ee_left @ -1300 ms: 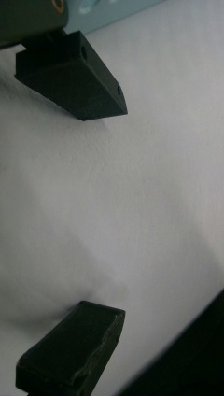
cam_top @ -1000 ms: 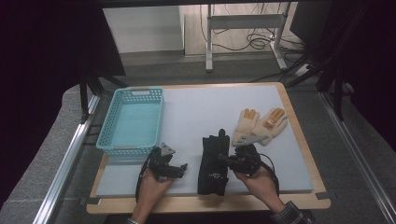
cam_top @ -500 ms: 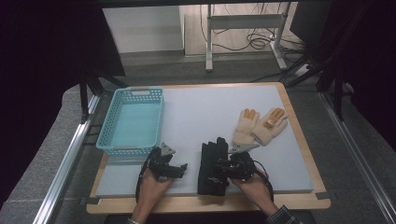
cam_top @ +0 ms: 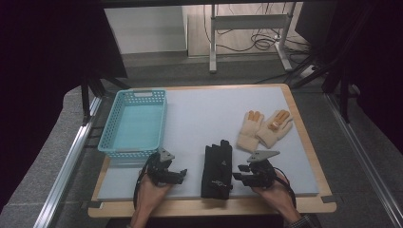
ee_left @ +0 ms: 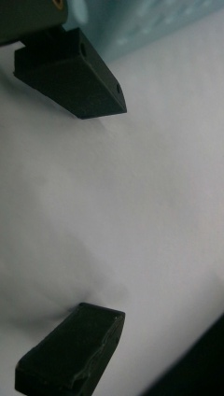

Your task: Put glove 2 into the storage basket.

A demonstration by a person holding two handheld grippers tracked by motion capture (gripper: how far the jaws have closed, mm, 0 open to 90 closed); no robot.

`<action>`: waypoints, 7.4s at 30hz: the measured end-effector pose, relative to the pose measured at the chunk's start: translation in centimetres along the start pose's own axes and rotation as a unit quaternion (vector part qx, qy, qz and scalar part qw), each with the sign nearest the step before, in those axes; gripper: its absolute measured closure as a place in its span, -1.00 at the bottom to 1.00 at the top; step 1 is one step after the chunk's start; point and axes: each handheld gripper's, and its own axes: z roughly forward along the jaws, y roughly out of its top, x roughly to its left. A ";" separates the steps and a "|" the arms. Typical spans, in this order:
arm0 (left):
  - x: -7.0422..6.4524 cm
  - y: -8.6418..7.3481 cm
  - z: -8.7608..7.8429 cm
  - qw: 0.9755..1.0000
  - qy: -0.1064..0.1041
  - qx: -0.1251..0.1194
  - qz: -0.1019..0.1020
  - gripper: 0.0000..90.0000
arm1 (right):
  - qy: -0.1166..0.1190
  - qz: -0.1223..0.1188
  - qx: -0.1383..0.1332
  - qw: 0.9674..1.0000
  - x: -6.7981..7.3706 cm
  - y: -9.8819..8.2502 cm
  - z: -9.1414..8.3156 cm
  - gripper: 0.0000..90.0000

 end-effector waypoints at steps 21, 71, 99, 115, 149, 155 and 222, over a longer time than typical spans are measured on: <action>2.4 -2.1 -1.8 1.000 -0.008 -0.001 0.001 -0.91 | 0.037 -0.063 0.001 0.997 3.4 0.4 4.1 0.85; 3.3 -3.6 -2.2 0.999 -0.001 -0.030 -0.011 -0.94 | -0.146 0.028 -0.020 0.989 -7.3 -2.7 -1.1 -0.53; -1.6 4.7 -3.1 0.996 -0.064 -0.034 0.053 -0.90 | -0.150 0.028 -0.023 0.988 -7.2 -2.7 -1.1 -0.54; -2.8 9.1 5.1 0.992 -0.093 0.070 0.042 -1.00 | -0.148 0.028 -0.023 0.988 -7.2 -2.8 -1.1 -0.55; -2.8 11.3 3.3 0.995 -0.057 0.057 0.064 0.49 | -0.148 0.028 -0.022 0.988 -7.2 -2.8 -1.1 -0.55; -1.8 13.0 2.1 0.996 -0.052 0.042 0.057 0.47 | -0.148 0.028 -0.022 0.988 -7.2 -2.8 -1.1 -0.56; 22.0 8.4 -0.7 0.953 0.165 0.176 -0.184 -0.62 | -0.147 0.028 -0.022 0.988 -7.2 -2.7 -1.1 -0.56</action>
